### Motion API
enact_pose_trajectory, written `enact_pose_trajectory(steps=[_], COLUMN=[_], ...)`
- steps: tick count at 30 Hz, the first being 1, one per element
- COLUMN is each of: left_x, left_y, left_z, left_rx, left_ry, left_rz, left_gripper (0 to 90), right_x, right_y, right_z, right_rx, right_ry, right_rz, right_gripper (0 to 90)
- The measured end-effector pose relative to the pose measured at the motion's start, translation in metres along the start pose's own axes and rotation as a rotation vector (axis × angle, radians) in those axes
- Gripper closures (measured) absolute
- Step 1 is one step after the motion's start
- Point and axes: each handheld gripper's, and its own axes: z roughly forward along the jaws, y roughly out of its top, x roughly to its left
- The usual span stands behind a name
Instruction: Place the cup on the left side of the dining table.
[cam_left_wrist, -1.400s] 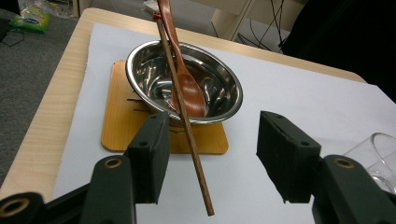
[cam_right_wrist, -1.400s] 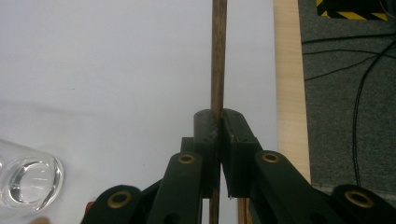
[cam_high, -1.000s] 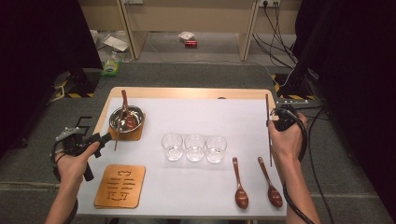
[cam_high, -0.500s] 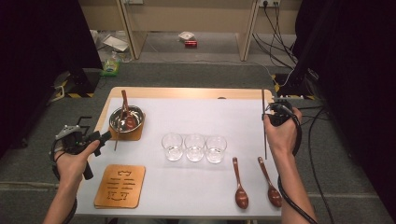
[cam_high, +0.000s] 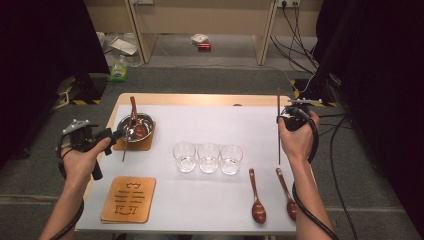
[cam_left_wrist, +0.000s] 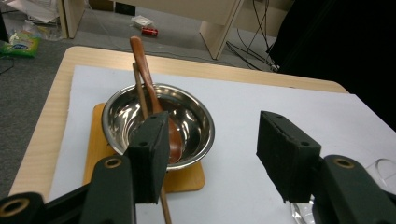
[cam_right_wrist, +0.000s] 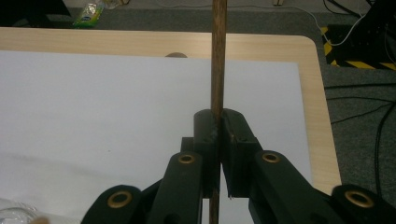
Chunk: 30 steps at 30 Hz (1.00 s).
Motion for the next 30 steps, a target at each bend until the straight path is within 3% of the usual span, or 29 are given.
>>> enact_pose_trajectory(steps=[10, 30], left_x=[-0.012, -0.030], left_y=[0.016, 0.035], left_z=[0.016, 0.043], left_rx=[-0.002, 0.007], left_ry=[-0.044, -0.075], left_rz=[0.010, 0.042], left_gripper=[43.1, 43.0], right_x=[0.000, 0.008], right_y=[0.002, 0.010], right_z=[0.000, 0.005], right_rx=[-0.011, -0.041], right_ry=[0.004, 0.015], right_rz=[-0.002, 0.003], right_gripper=[85.5, 85.5])
